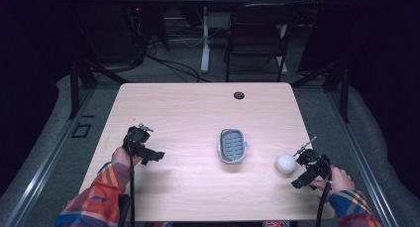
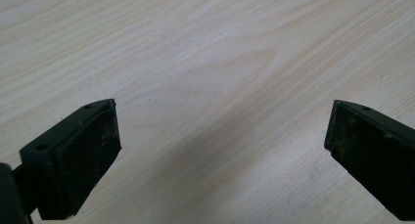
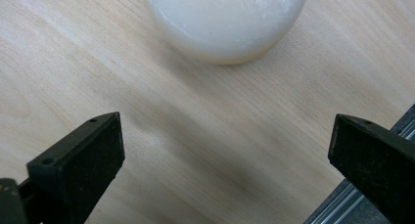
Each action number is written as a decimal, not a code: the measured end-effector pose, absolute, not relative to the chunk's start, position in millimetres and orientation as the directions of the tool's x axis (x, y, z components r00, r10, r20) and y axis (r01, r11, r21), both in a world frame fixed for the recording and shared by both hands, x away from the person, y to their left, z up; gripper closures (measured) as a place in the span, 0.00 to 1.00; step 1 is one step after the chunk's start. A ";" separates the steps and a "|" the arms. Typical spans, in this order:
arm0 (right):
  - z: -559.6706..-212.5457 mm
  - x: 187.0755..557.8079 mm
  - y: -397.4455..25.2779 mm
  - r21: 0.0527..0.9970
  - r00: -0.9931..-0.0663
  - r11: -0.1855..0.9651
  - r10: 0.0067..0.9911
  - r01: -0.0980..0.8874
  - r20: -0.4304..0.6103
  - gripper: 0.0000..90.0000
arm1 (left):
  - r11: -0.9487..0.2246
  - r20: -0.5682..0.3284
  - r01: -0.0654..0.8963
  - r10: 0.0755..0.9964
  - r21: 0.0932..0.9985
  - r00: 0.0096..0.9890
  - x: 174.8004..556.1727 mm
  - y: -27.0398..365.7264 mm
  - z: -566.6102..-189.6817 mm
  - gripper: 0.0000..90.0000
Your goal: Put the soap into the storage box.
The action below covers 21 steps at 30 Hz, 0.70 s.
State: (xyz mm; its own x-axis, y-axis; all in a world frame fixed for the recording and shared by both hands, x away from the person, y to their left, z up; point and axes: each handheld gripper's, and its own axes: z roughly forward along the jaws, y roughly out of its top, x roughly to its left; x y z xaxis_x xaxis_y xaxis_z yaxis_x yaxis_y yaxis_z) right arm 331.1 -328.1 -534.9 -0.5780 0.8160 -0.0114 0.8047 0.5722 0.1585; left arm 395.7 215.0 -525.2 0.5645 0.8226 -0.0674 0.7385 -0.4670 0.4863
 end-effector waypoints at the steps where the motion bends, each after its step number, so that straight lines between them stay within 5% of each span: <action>1: -532.4 332.3 -328.7 0.130 -0.593 0.591 0.805 0.796 -0.029 0.00 | -0.468 -0.067 0.738 0.822 0.486 0.565 395.7 214.9 -525.2 0.00; 21: -531.0 333.4 -326.8 0.157 -0.577 0.573 0.816 0.805 -0.019 0.00 | -0.468 -0.063 0.738 0.824 0.486 0.564 395.2 215.0 -525.6 0.00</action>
